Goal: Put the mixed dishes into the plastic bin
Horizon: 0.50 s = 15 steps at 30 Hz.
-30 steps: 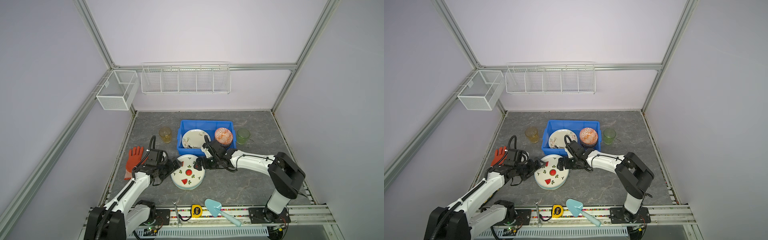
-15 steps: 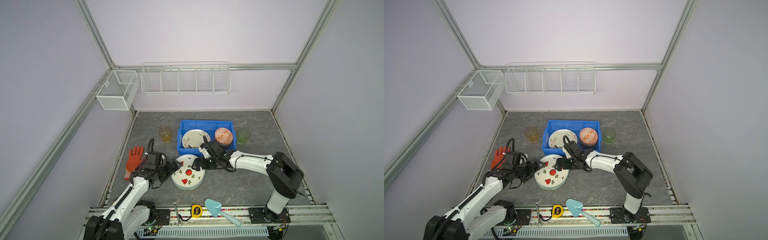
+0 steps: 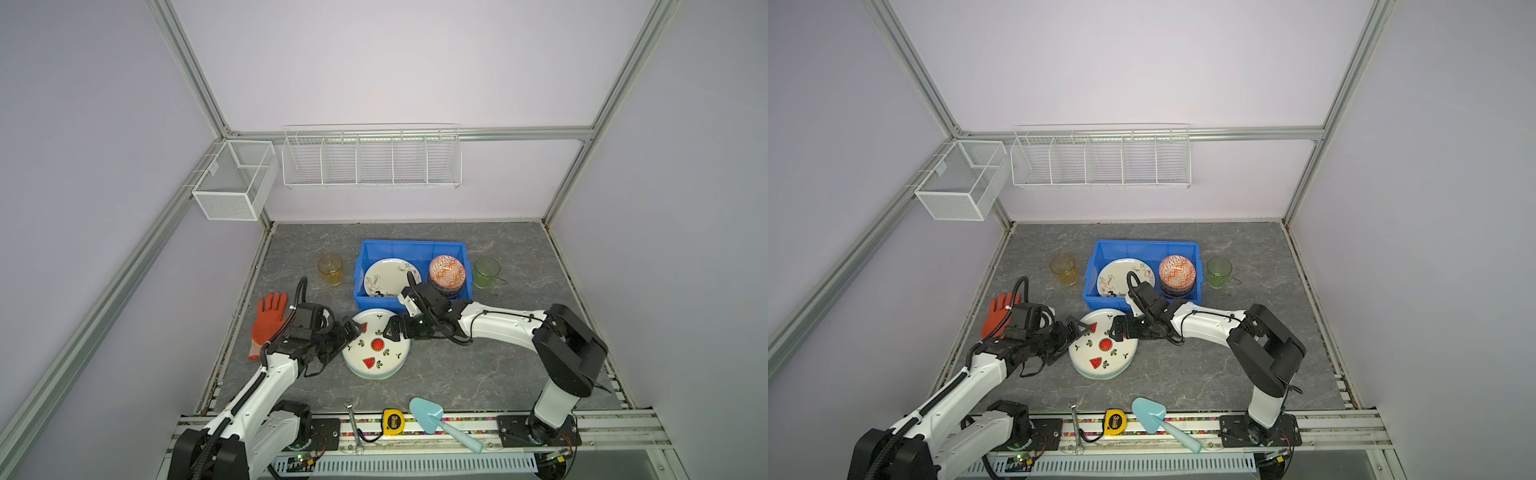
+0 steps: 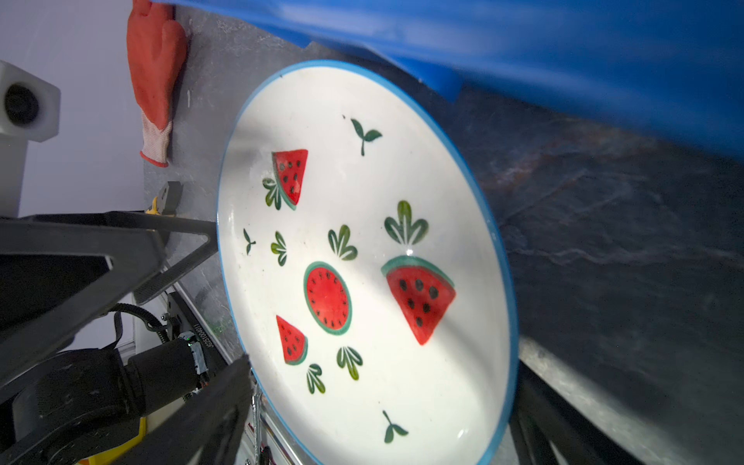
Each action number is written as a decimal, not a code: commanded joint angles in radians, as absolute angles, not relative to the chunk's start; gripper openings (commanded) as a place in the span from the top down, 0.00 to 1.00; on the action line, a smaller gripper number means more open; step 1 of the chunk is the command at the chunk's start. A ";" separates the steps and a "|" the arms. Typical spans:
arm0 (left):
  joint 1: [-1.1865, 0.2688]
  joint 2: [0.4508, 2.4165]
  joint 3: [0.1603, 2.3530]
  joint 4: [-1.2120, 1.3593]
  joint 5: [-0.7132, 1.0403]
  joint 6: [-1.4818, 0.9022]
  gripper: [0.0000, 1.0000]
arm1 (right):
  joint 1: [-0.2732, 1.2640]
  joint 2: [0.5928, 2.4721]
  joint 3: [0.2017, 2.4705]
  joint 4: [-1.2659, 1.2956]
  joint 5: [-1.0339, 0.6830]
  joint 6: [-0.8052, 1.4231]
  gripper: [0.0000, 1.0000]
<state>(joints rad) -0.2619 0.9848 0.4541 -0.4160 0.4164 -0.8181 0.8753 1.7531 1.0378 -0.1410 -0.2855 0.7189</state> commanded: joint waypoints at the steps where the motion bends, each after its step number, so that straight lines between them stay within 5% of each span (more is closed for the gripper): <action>1: -0.268 0.999 0.453 -0.358 0.456 -0.838 0.01 | 0.886 1.749 1.017 -0.081 -0.320 0.742 0.02; 15: -0.359 1.011 0.509 -0.364 0.410 -0.893 0.00 | 0.885 1.689 1.031 -0.166 -0.263 0.708 0.02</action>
<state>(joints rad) -0.3401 1.0111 0.4648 -0.3832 0.3779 -0.8665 0.8749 1.7409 1.0245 -0.1665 -0.2516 0.7246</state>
